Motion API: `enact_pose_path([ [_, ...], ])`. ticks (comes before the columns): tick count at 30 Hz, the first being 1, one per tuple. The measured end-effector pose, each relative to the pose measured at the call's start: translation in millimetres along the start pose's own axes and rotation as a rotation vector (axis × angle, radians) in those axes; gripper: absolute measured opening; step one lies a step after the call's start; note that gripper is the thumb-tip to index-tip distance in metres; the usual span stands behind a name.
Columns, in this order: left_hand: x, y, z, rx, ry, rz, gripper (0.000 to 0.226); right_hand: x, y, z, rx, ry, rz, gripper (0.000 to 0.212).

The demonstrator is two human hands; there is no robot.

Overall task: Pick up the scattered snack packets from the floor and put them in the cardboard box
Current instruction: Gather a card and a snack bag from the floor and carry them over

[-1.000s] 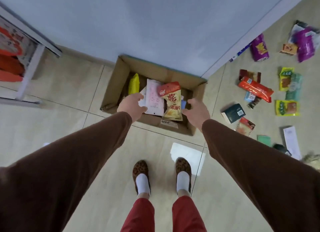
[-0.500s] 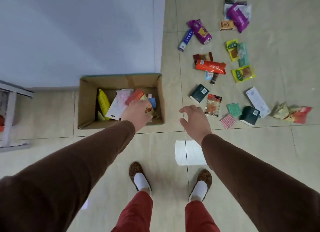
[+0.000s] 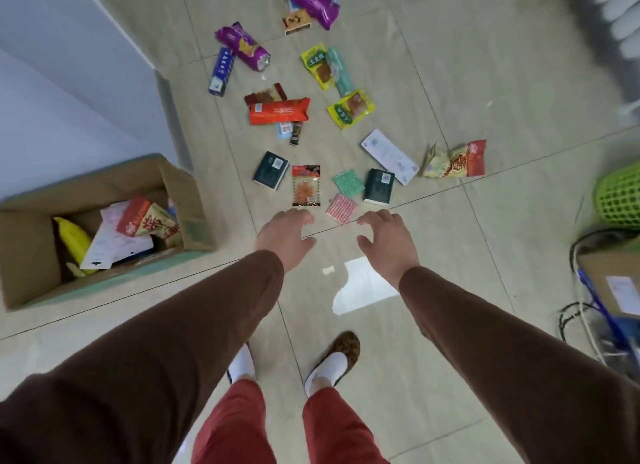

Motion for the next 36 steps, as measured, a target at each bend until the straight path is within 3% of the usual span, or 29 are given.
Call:
enact_pose_path([
  [12,179,-30,-94,-0.005,-0.042,-0.034,0.032,168,97,-43,0.003,-0.112,-0.015,0.037],
  [22,253,-61,-198,-0.096,0.095,-0.006,0.037,283,132,-133,-0.081,-0.132,-0.006,0.044],
  [31,295,-137,-298,-0.105,0.408,0.025,0.045,419,108,-229,-0.269,-0.06,0.149,0.058],
  [36,295,-183,-358,-0.093,0.619,-0.036,0.067,490,81,-274,-0.368,0.063,0.328,0.067],
])
Point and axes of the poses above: each hand's wrist, its own z-axis away from the middle knuckle, its own y-axis out of the back of the hand, x = y × z, the point moved 3 cm from there along -z, towards the middle knuckle, and after that the axes turned 15 degrees about y, right-handed, at the moved point
